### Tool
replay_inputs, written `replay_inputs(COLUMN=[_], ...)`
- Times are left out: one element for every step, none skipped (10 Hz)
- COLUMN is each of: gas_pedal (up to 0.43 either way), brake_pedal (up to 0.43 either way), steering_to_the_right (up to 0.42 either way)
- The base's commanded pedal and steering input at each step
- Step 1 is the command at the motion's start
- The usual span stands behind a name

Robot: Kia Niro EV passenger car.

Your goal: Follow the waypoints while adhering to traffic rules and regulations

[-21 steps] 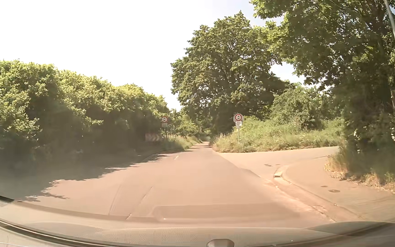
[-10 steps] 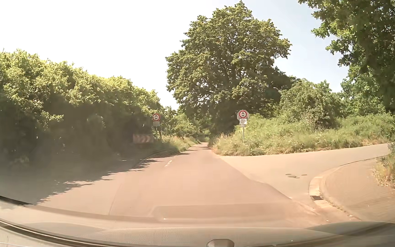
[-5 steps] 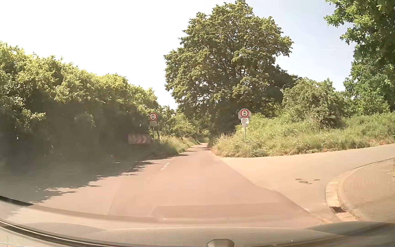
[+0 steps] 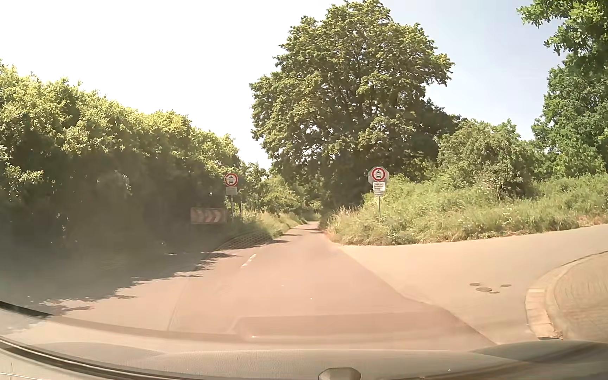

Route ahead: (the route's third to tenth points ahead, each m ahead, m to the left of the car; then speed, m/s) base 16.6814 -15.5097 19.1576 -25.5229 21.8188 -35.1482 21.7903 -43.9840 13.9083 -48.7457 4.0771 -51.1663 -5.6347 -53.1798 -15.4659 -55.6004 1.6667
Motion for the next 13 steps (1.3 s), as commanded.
replay_inputs(gas_pedal=[0.000,0.000,0.020,0.047,0.059,0.059,0.059,0.059,0.059,0.059,0.059,0.059,0.059], brake_pedal=[0.000,0.000,0.000,0.000,0.000,0.000,0.000,0.000,0.000,0.000,0.000,0.000,0.000], steering_to_the_right=[0.034,0.048,0.055,0.061,0.063,0.064,0.064,0.063,0.063,0.062,0.062,0.062,0.062])
